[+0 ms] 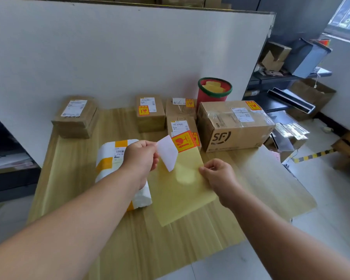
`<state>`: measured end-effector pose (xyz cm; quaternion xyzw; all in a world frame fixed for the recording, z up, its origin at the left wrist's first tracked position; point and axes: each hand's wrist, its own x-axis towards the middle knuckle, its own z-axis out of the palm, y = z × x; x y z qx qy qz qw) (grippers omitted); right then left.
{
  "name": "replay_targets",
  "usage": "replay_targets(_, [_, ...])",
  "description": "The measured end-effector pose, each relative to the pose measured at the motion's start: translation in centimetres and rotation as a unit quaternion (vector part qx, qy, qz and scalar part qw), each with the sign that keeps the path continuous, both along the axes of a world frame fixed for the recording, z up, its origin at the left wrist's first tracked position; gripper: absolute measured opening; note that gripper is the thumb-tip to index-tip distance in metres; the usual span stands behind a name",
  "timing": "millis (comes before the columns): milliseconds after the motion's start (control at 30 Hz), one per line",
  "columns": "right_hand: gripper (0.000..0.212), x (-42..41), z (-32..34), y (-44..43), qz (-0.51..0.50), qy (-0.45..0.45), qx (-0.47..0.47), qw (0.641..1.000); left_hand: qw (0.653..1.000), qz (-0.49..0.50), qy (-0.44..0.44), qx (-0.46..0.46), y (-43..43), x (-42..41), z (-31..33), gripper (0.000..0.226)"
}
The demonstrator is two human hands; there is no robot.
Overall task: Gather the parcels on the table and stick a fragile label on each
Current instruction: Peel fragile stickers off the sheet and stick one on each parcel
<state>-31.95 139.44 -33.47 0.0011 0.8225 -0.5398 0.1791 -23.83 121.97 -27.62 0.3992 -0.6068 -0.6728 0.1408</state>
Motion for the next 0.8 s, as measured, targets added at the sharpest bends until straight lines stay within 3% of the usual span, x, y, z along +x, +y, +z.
replay_targets(200, [0.015,-0.5,-4.1,1.5,-0.038,-0.066,0.015,0.997,1.000,0.017,-0.007,-0.007,0.2,-0.1,-2.1,0.019])
replay_targets(467, [0.004,-1.2,-8.8,3.6,-0.092,-0.170,0.064,0.979,0.998,-0.044,0.009,-0.038,1.5,1.3,-3.3,0.017])
replay_targets(533, [0.017,-1.1,-8.6,4.1,-0.069,-0.201,0.097,0.972,0.997,-0.055,0.011,-0.047,1.6,1.8,-3.5,0.017])
replay_targets(600, [0.030,-0.8,-7.7,4.1,-0.020,-0.193,0.168,0.966,0.997,-0.064,0.012,-0.049,1.5,2.2,-3.7,0.018])
replay_targets(700, [0.037,-0.1,-5.5,2.6,0.051,-0.068,0.267,0.960,0.996,-0.070,0.014,-0.049,1.2,3.0,-3.9,0.021])
replay_targets(733, [0.034,0.2,-4.6,1.8,0.068,-0.042,0.250,0.965,0.996,-0.073,0.016,-0.050,1.2,3.2,-3.9,0.022])
replay_targets(800, [0.030,0.8,-2.9,-0.1,0.083,-0.081,0.117,0.986,0.995,-0.081,0.019,-0.056,1.0,3.7,-3.9,0.025])
